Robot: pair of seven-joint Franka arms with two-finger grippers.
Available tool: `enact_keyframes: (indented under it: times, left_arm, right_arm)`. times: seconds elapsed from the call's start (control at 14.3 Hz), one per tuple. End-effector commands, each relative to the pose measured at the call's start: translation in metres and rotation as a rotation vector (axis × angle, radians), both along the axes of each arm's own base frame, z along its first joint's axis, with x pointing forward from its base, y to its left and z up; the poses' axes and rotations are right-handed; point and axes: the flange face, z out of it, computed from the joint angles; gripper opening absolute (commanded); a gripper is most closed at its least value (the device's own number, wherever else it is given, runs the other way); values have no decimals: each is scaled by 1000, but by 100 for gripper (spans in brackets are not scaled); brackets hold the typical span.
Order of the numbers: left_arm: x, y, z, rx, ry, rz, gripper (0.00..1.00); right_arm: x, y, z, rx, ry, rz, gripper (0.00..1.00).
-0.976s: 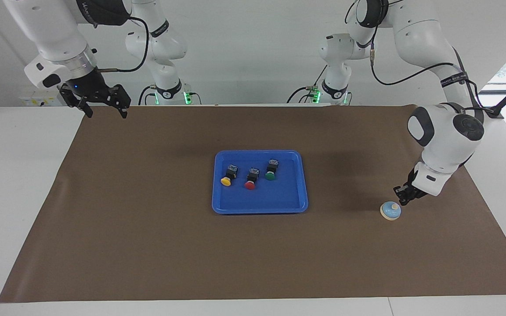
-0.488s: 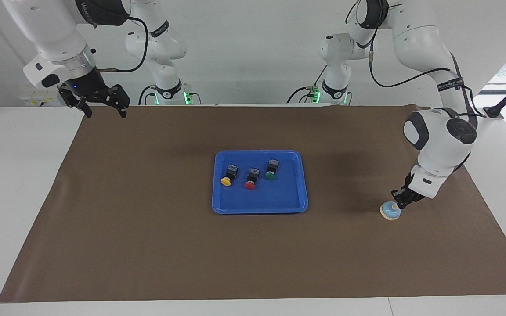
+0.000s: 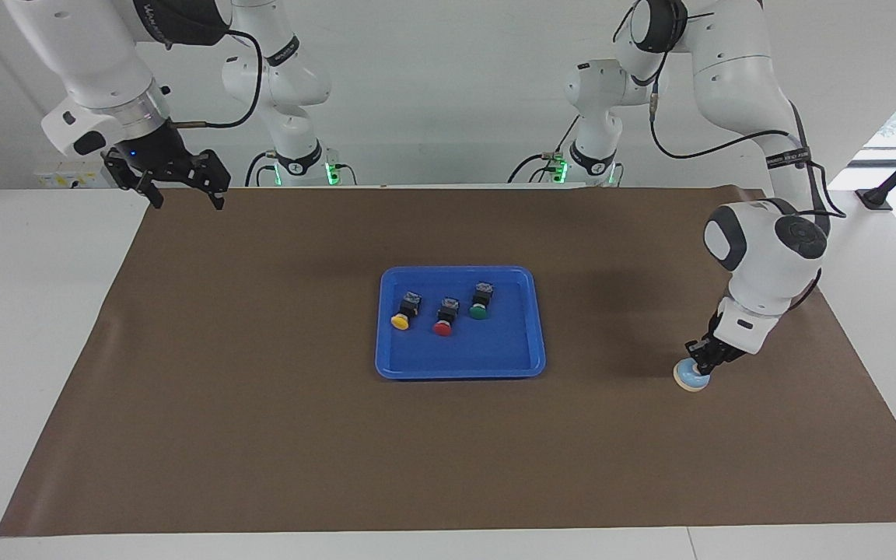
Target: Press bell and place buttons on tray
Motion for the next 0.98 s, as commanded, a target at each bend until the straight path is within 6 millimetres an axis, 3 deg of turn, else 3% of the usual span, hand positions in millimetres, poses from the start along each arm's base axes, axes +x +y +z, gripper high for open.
enact_keyframes:
  times: [0.0, 0.21, 0.49, 0.56, 0.7, 0.84, 0.91]
  left_arm:
    - [-4, 3, -25, 15, 22, -3, 0]
    - [-4, 6, 30, 17, 57, -4, 0]
    - [-30, 6, 113, 15, 62, 3, 0]
    - [-39, 5, 134, 15, 59, 4, 4]
    - [-60, 6, 175, 14, 56, 4, 33]
    - [-83, 5, 210, 13, 48, 10, 86]
    - [-94, 2, 221, 12, 65, 7, 100]
  right_arm:
    - [-7, -3, 1, 12, 2, 15, 100]
    - [-7, -3, 1, 12, 2, 15, 100]
    - [-7, -3, 1, 12, 2, 15, 100]
    - [-7, -3, 1, 12, 2, 15, 100]
    - [-7, -3, 1, 12, 2, 15, 100]
    - [-7, -3, 1, 12, 2, 15, 100]
    - [-7, -3, 1, 12, 2, 15, 100]
